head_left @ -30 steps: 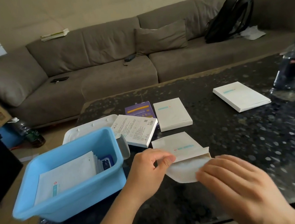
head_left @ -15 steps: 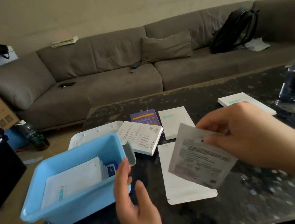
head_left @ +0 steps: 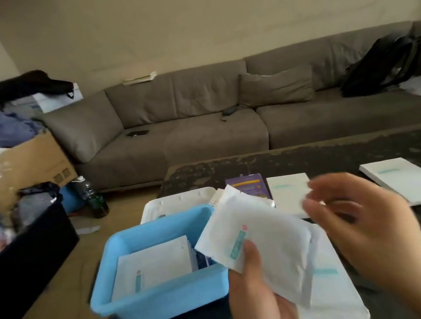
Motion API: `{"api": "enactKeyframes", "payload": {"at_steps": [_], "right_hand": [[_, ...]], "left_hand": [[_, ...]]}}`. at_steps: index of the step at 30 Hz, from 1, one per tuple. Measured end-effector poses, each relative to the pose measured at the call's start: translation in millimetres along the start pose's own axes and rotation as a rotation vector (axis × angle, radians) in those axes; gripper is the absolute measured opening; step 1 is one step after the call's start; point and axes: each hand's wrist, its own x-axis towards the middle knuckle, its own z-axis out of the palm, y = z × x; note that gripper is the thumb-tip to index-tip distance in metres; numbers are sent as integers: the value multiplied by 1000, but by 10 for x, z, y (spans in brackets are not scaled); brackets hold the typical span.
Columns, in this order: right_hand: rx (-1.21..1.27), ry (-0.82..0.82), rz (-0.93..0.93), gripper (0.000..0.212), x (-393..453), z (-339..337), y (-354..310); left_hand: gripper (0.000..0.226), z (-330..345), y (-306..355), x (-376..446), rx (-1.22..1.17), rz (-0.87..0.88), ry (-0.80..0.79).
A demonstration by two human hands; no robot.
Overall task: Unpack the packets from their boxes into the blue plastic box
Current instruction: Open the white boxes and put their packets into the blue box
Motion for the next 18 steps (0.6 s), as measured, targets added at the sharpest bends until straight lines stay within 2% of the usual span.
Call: {"api": "enactKeyframes", "payload": {"at_steps": [1,2,4,6,8,11,15,18], "right_hand": [[28,16,106,34,-58,22,96],[114,-59,268,42,-100,73,168],[374,-308,616,50,-147,220,220],[528,-455,749,48,-155,342,189],[517,-503,746,42,-132,442,183],[487,-520,719,27,-59,575,142],[399,-522,651,23,83,749,51],[383,-527,567,21,177,936,-61]], "left_hand": [[50,-40,109,-22,-68,-44,-62],[52,-63,187,-46,-103,-72,-100],[47,-105,278,-59,-164,-86,-108],[42,-122,348,-39,-221,-85,-87],[36,-163,414,-20,-230,-88,-86],[34,-288,560,27,-120,21,-29],[28,-631,926,202,385,273,81],[44,-881,1313,274,625,274,32]]}}
